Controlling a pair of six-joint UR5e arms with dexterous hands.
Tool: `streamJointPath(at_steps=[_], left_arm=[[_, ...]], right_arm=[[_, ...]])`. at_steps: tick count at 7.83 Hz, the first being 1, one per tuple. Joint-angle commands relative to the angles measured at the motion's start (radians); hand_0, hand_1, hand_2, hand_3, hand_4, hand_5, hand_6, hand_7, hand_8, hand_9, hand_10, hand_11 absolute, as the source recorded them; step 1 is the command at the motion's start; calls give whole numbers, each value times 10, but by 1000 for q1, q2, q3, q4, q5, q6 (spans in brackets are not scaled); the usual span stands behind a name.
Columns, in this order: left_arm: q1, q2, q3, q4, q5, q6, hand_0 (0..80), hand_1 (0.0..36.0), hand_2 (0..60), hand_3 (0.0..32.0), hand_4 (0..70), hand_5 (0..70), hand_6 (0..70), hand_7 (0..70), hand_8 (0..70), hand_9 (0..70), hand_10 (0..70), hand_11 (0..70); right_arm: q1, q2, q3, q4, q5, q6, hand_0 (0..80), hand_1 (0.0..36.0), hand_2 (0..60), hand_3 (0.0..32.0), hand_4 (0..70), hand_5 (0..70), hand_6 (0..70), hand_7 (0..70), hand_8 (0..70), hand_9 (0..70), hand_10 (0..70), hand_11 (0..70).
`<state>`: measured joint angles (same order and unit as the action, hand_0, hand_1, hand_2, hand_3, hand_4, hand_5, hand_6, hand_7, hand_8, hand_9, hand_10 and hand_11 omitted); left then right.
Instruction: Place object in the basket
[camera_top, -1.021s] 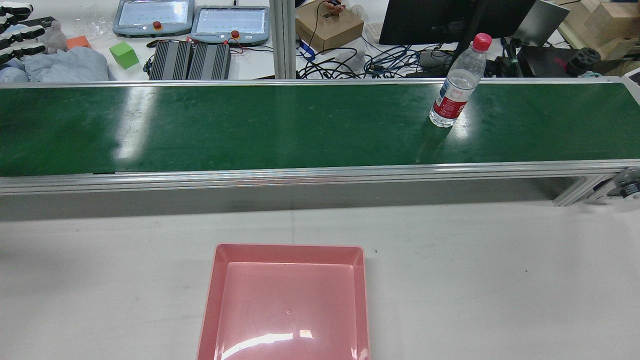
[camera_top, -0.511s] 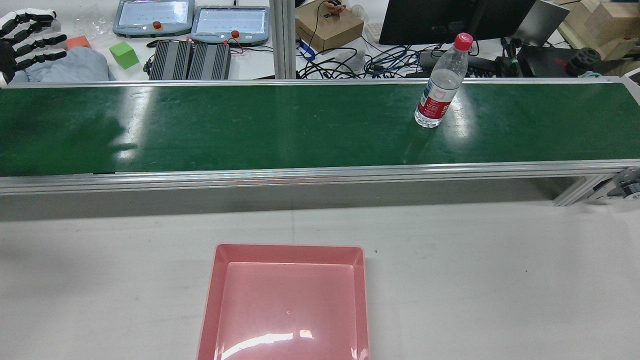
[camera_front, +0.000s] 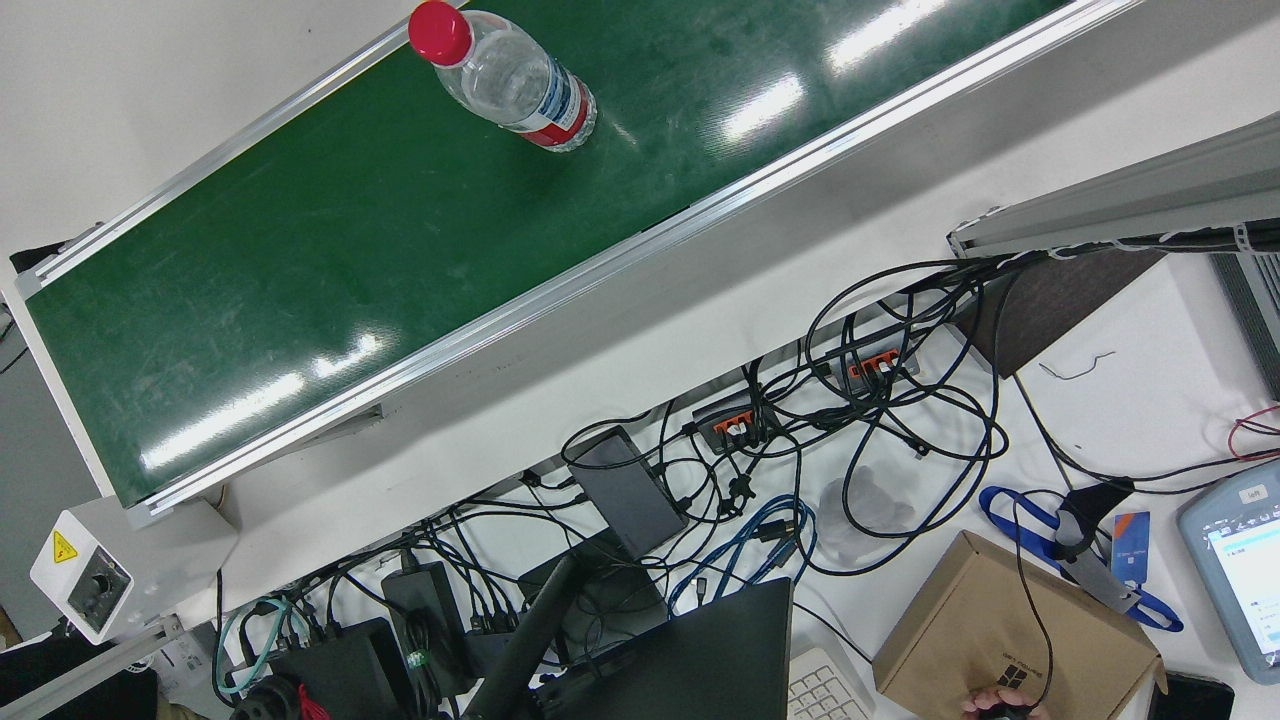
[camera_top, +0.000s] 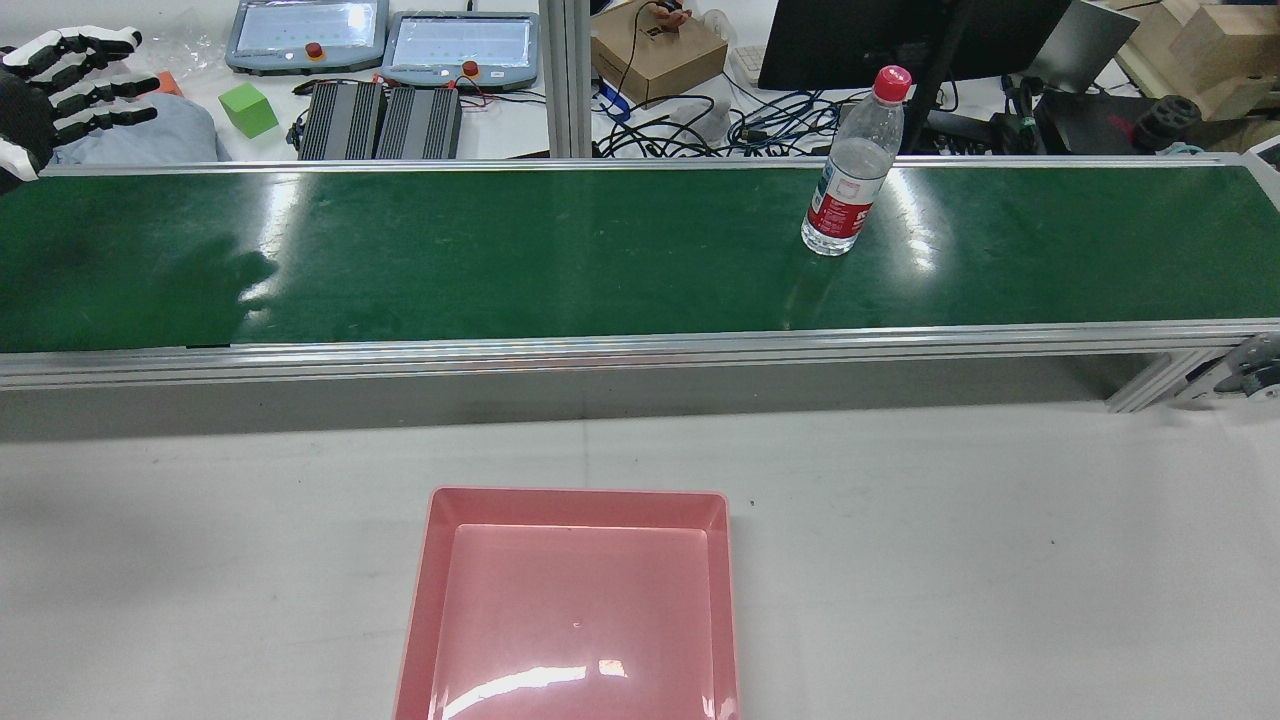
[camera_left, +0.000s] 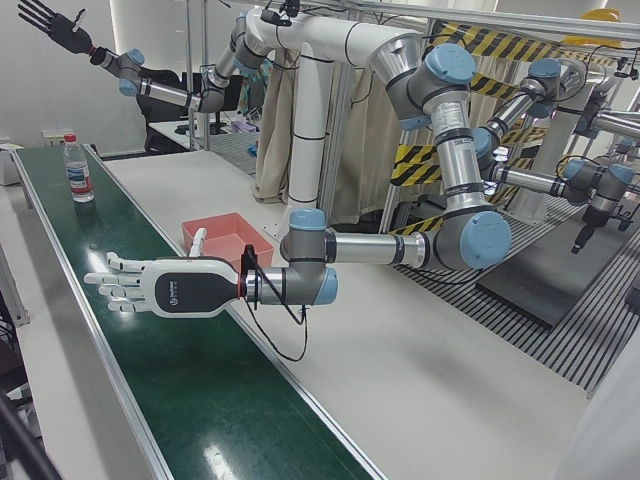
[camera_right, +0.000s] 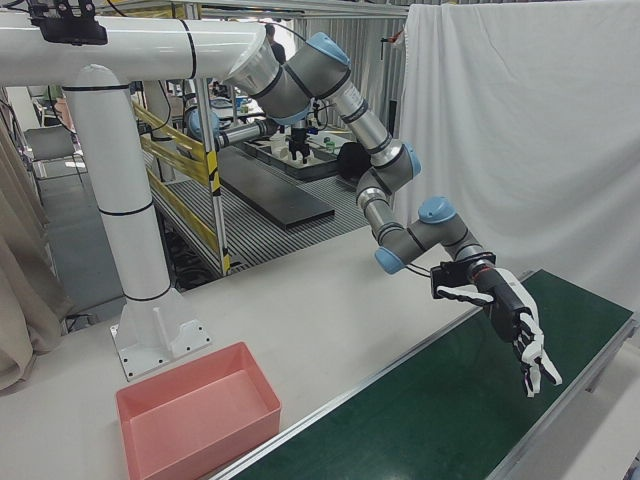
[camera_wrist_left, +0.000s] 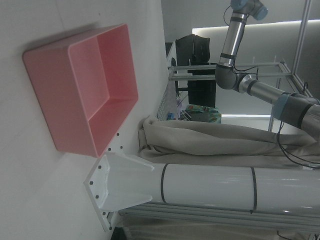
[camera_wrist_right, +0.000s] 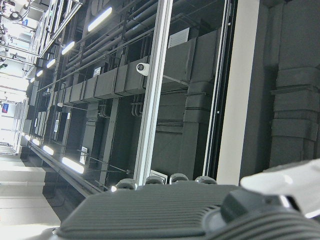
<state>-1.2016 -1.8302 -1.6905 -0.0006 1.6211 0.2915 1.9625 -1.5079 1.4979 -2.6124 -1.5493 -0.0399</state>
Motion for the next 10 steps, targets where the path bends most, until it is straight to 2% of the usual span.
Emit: streamJointPath(at_steps=[1,4,6,7,10], left_arm=[[11,0,-5,8,-3,-2,519,0,0,76,40,310,59,29,121,125,84,128],[10,2,-5,13,-3,-2,525,0,0,96,39,268,51,19,106,108,69,109],[10,5,-12,13,-3,-2,526,0,0,84,44,249,57,28,109,113,66,104],[10,5,-12,13,-3,-2,519,0,0,94,13,244,47,24,93,105,60,96],[16,2,-9,27,-4,-3,511,0,0,88,18,273,48,29,101,115,73,114]], right_arm=[[1,0,1,0,-2,0,0,0,0,0,0,0,0,0,0,0,0,0],[-1,0,1,0,0,0,0,0,0,0,0,0,0,0,0,0,0,0],[-1,0,1,0,0,0,0,0,0,0,0,0,0,0,0,0,0,0],[1,0,1,0,-2,0,0,0,0,0,0,0,0,0,0,0,0,0],[-1,0,1,0,-2,0,0,0,0,0,0,0,0,0,0,0,0,0]])
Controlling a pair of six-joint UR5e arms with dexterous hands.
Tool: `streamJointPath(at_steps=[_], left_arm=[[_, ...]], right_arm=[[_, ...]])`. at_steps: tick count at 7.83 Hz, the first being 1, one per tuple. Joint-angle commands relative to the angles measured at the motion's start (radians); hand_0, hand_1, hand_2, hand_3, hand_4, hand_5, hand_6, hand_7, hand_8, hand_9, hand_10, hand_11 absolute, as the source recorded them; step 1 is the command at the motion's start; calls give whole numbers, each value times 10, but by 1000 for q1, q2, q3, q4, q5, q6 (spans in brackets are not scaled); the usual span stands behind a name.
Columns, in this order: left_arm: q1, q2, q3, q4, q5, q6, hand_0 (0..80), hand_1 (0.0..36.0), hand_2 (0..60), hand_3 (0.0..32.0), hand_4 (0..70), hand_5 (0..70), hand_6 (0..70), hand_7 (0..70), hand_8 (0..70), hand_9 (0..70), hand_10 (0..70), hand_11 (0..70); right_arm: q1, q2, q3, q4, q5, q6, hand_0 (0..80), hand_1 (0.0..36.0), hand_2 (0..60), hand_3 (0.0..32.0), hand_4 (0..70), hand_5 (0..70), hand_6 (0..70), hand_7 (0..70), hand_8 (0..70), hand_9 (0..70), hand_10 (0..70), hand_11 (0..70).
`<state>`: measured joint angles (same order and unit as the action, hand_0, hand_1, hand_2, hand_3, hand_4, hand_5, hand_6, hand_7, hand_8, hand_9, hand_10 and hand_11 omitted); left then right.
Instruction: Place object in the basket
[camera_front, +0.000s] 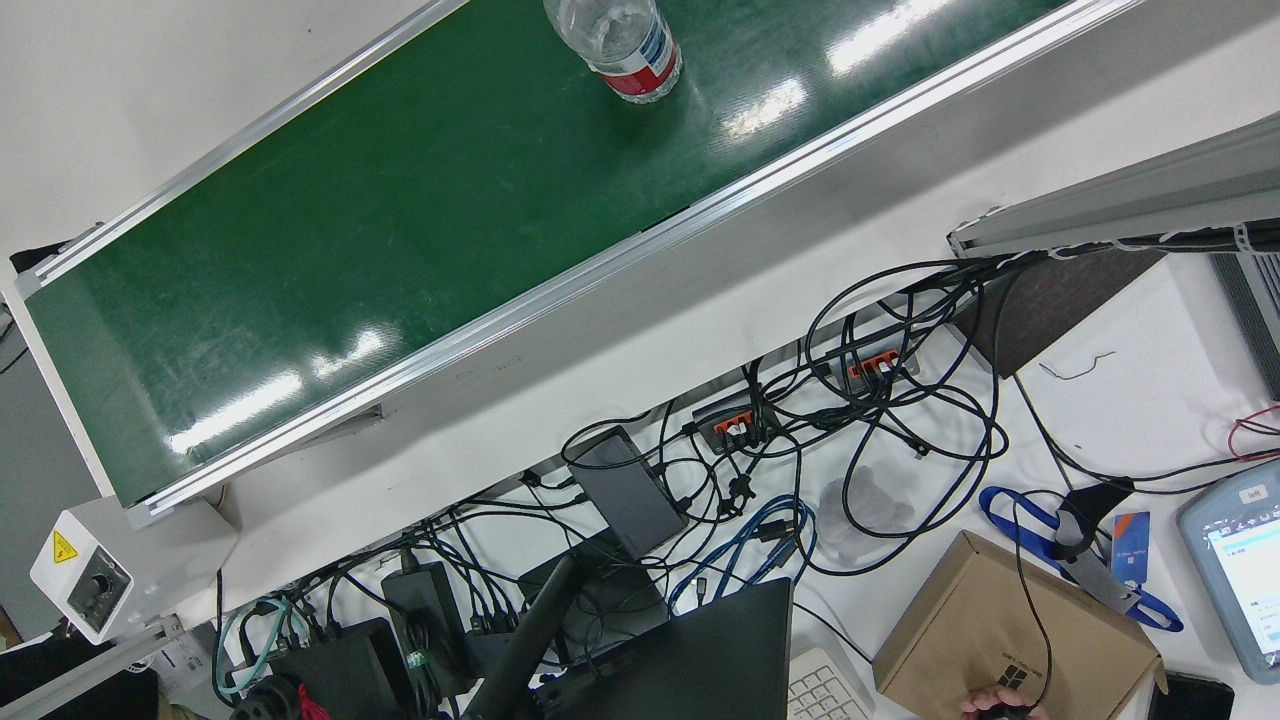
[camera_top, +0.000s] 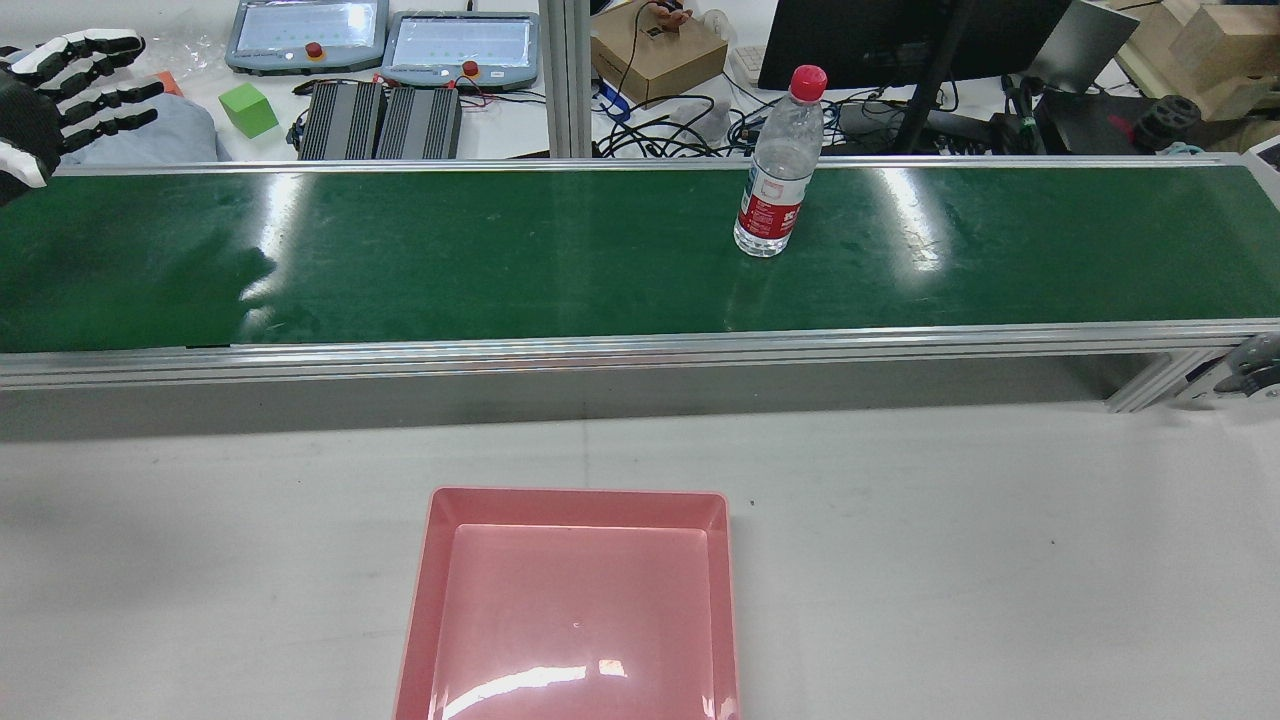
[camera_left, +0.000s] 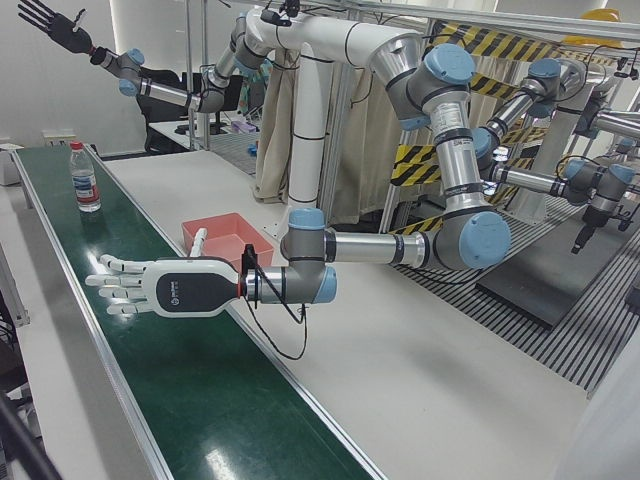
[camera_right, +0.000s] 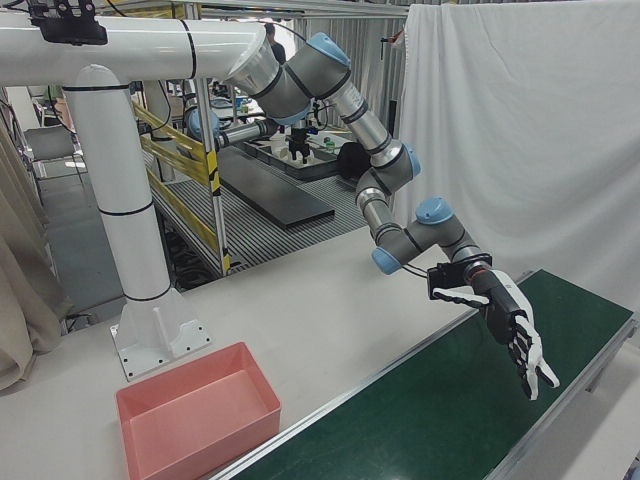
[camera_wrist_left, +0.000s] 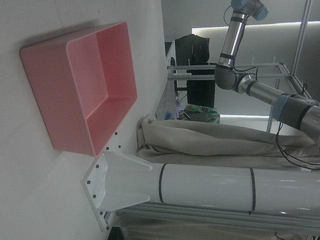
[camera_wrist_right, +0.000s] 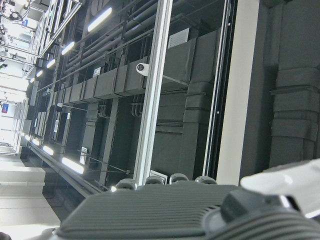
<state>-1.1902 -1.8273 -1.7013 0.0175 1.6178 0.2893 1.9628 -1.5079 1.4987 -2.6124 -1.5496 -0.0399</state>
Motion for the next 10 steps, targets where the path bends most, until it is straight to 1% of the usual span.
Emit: streamJointPath(at_steps=[1,4,5,7,9,10], left_arm=[[3,-1,0,10,-1,-1,512,0,0,92,16,277,47,28,99,113,77,120],[4,-3,-1,9,-1,-1,511,0,0,94,17,276,49,28,106,115,79,122],[4,-3,-18,21,-1,-2,520,0,0,80,49,276,63,38,125,128,91,138],[7,-3,-46,47,-4,-6,518,0,0,74,62,281,64,40,131,134,92,139],[33,-1,-41,61,-15,-10,514,0,0,76,56,289,61,38,128,131,90,136],[35,-4,-44,71,-56,-9,512,0,0,82,50,293,58,37,124,127,91,137]], right_arm=[[-1,0,0,0,0,0,0,0,0,0,0,0,0,0,0,0,0,0],[-1,0,0,0,0,0,0,0,0,0,0,0,0,0,0,0,0,0],[1,0,0,0,0,0,0,0,0,0,0,0,0,0,0,0,0,0],[1,0,2,0,0,0,0,0,0,0,0,0,0,0,0,0,0,0],[1,0,2,0,0,0,0,0,0,0,0,0,0,0,0,0,0,0],[1,0,2,0,-1,0,0,0,0,0,0,0,0,0,0,0,0,0]])
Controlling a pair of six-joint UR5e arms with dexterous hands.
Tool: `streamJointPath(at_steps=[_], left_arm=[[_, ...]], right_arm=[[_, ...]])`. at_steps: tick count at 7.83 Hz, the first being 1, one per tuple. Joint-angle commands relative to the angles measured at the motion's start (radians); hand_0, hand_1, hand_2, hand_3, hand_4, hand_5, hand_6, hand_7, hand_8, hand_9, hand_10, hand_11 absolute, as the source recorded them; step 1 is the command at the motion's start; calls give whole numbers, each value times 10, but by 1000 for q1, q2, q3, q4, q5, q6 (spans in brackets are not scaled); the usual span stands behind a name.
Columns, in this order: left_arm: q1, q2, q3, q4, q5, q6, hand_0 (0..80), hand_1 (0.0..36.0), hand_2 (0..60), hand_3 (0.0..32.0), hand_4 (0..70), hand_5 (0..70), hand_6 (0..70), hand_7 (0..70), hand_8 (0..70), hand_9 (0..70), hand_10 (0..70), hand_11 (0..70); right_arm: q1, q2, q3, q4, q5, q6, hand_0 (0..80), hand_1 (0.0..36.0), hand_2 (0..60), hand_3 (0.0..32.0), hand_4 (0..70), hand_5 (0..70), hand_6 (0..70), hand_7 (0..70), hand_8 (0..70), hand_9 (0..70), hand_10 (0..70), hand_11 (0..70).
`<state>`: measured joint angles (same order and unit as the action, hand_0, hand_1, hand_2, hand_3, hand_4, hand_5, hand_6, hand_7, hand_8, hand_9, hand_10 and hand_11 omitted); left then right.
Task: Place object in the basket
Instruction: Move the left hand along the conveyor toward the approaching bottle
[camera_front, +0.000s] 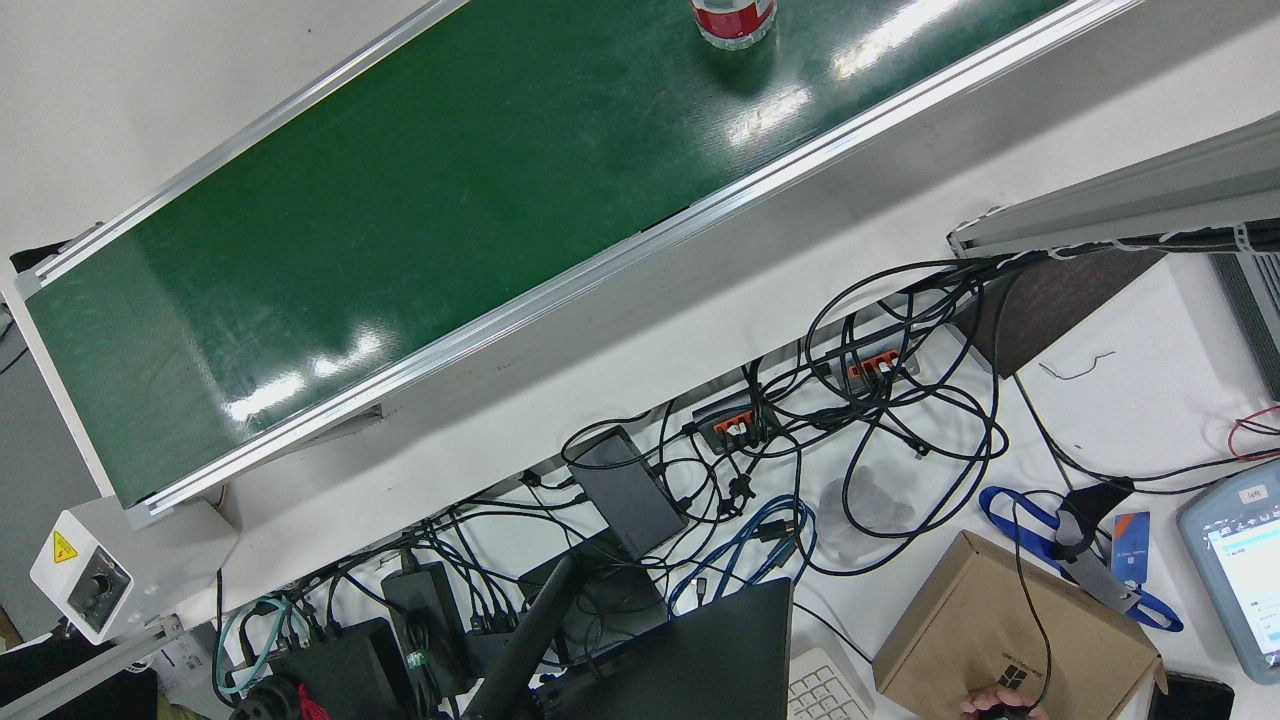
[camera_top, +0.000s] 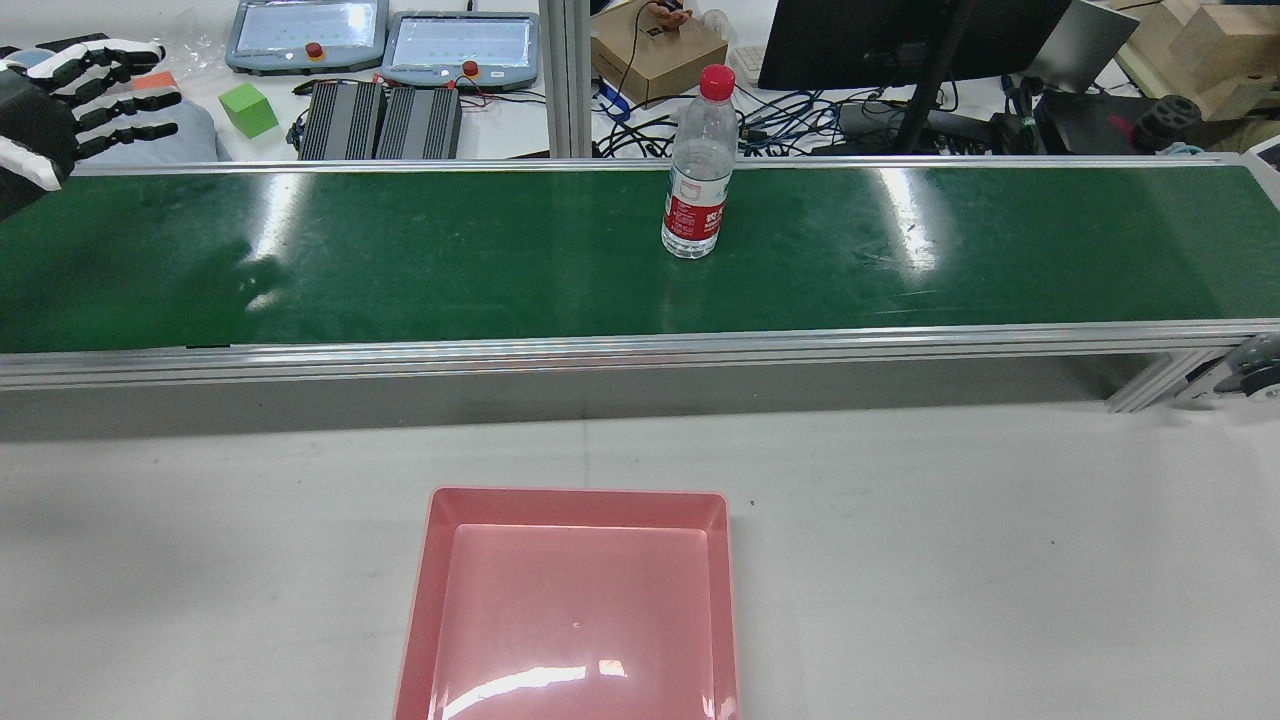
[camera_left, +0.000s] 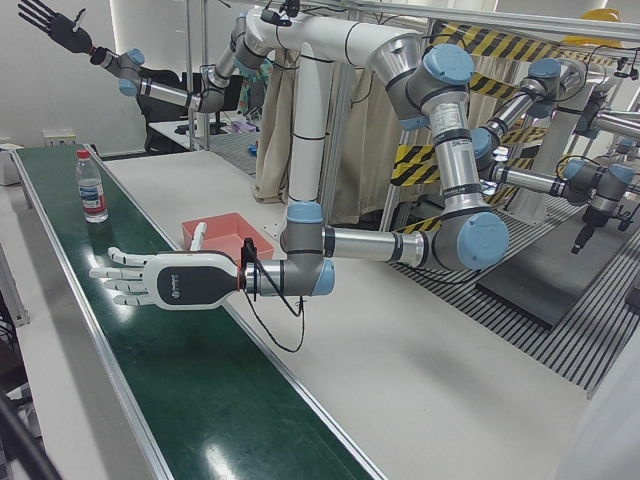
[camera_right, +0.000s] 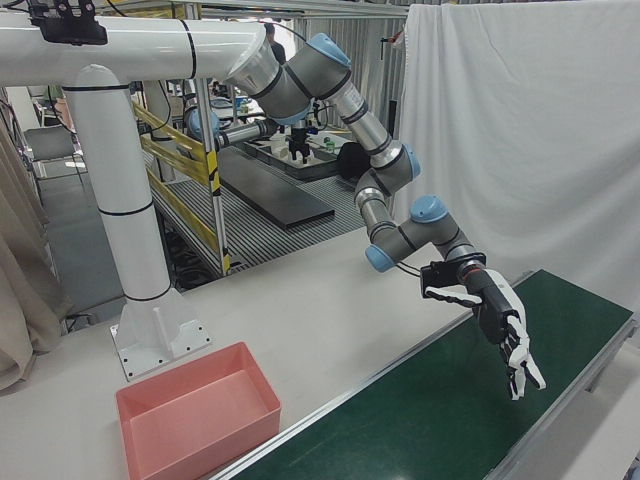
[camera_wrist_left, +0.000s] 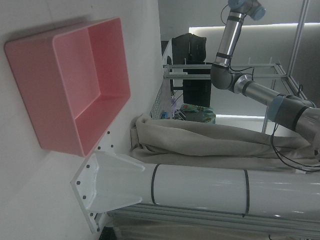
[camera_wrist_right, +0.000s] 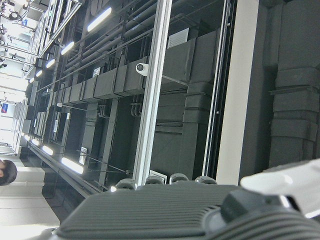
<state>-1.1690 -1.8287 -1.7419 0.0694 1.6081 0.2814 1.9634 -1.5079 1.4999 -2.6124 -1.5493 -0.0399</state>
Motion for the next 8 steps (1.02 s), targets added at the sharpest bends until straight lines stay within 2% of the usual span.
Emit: streamJointPath(at_steps=[1,2,4,5,8], left_arm=[[17,-4,-7,24,-101,-8,509,0,0,84,48,299,57,39,129,135,91,138],[58,-6,-2,29,-159,-66,508,0,0,86,50,299,56,39,129,134,91,137],[106,-18,-4,27,-268,-73,503,0,0,100,42,288,46,34,118,121,90,135],[120,-30,-2,42,-283,-71,496,0,0,108,17,284,37,29,101,109,83,126],[149,-81,-1,128,-289,-48,499,0,0,108,31,287,37,28,103,111,82,125]], right_arm=[[0,0,0,0,0,0,0,0,0,0,0,0,0,0,0,0,0,0],[0,0,0,0,0,0,0,0,0,0,0,0,0,0,0,0,0,0],[0,0,2,-2,0,0,0,0,0,0,0,0,0,0,0,0,0,0],[0,0,2,0,0,0,0,0,0,0,0,0,0,0,0,0,0,0],[0,0,2,-2,0,0,0,0,0,0,0,0,0,0,0,0,0,0]])
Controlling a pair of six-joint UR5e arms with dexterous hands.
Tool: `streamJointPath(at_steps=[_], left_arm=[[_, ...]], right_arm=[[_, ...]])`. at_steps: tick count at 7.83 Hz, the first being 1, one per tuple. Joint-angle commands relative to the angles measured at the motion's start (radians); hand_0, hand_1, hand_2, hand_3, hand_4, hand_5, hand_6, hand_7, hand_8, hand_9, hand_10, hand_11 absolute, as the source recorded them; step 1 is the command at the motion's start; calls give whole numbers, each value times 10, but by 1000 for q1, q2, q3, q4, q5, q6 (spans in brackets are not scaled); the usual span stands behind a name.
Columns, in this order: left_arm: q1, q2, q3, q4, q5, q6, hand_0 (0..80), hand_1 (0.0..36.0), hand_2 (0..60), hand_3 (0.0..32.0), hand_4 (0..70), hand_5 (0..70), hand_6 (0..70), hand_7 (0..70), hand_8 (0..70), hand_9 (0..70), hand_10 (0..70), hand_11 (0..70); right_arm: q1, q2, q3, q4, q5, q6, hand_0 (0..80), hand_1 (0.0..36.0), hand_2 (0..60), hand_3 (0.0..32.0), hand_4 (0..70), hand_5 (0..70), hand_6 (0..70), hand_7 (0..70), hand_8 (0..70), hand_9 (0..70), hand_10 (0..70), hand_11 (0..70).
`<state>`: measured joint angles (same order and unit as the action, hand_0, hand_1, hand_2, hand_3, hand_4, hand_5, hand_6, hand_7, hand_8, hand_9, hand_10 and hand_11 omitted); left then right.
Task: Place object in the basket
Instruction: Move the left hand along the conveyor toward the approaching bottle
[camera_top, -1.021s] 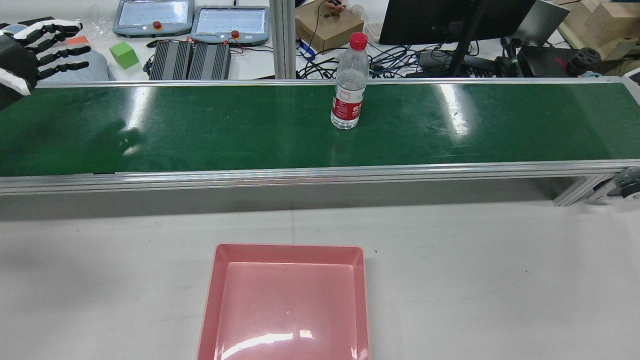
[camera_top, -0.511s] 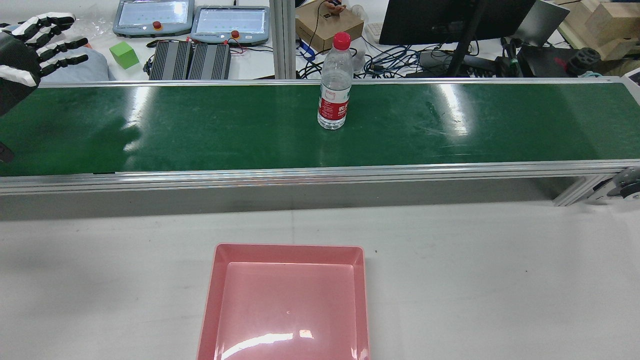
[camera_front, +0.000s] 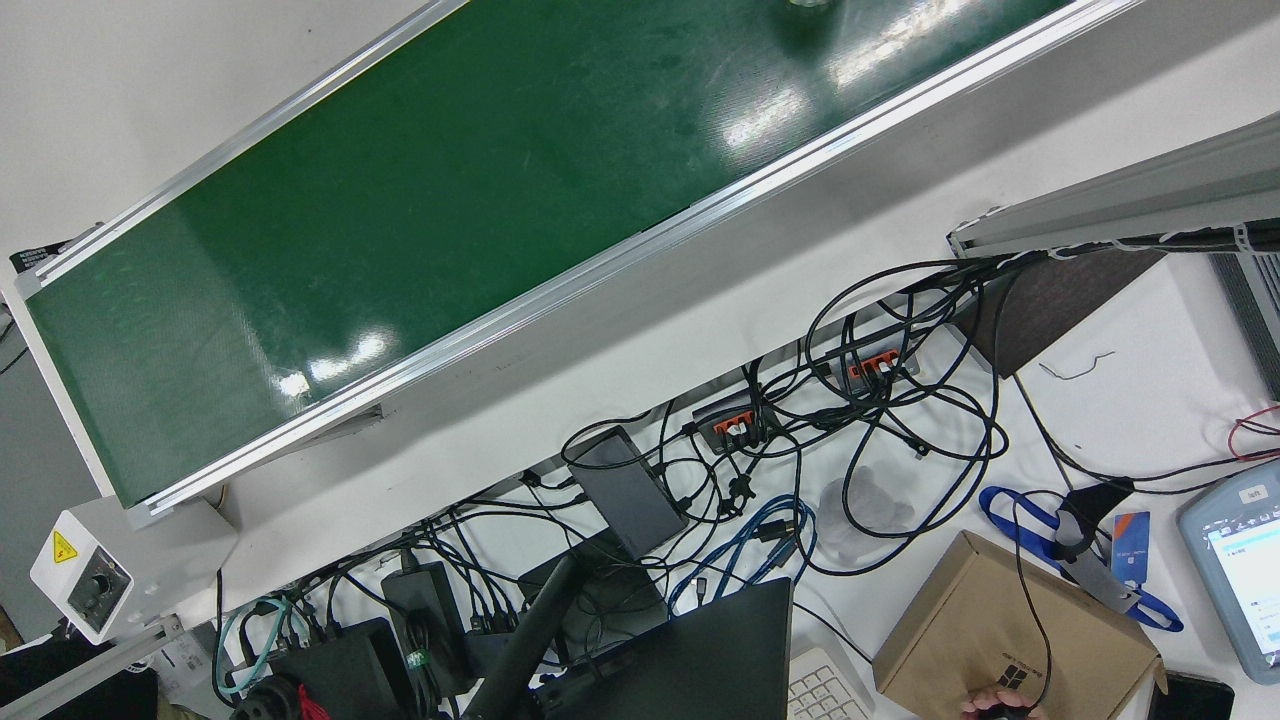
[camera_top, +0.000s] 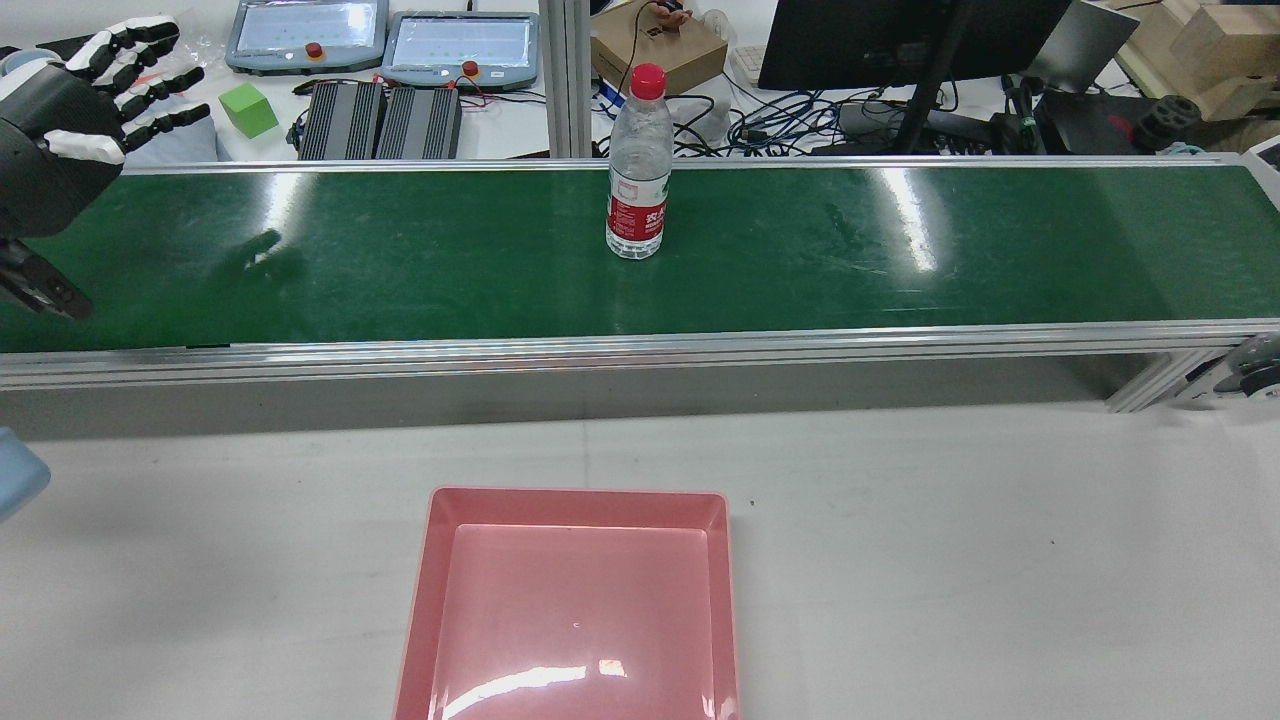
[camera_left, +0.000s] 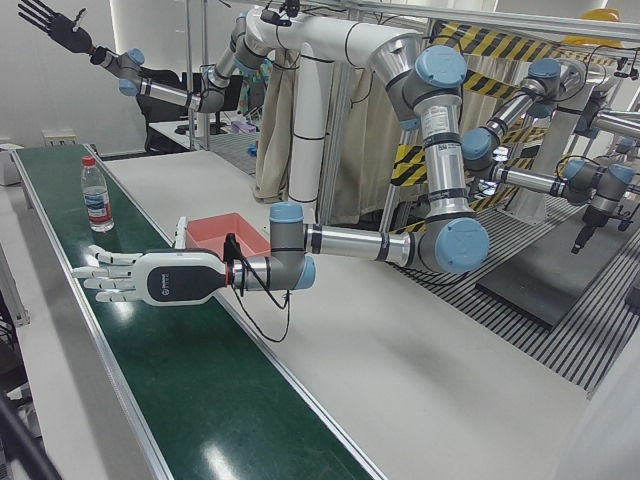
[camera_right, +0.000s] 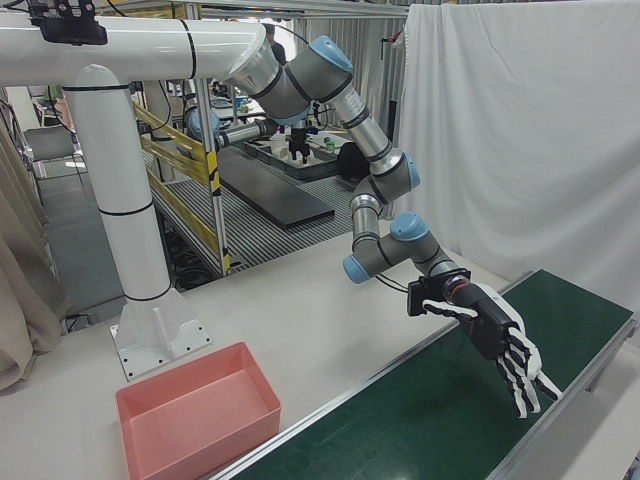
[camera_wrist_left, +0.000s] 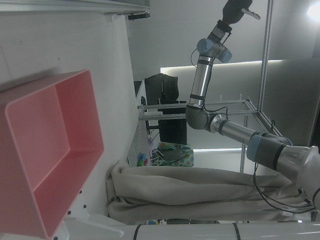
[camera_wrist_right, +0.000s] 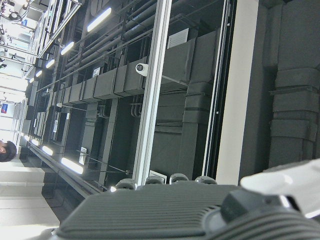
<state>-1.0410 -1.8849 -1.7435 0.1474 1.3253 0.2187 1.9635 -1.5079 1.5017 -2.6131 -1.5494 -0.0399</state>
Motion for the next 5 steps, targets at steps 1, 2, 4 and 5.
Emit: streamJointPath(at_steps=[1,2,4,5], left_arm=[[18,-32,-1,78,-6,54,503,0,0,108,34,287,36,31,102,108,79,121],[21,-43,1,86,-6,80,509,0,0,106,42,288,36,32,103,111,79,122],[21,-57,6,86,-8,80,508,0,0,98,68,283,51,40,119,122,91,137],[31,-57,5,77,-9,82,509,0,0,102,71,287,52,41,121,124,106,158]], right_arm=[[0,0,0,1,0,0,0,0,0,0,0,0,0,0,0,0,0,0],[0,0,0,-1,0,0,0,0,0,0,0,0,0,0,0,0,0,0],[0,0,0,1,-1,0,0,0,0,0,0,0,0,0,0,0,0,0],[0,0,0,-1,0,0,0,0,0,0,0,0,0,0,0,0,0,0]])
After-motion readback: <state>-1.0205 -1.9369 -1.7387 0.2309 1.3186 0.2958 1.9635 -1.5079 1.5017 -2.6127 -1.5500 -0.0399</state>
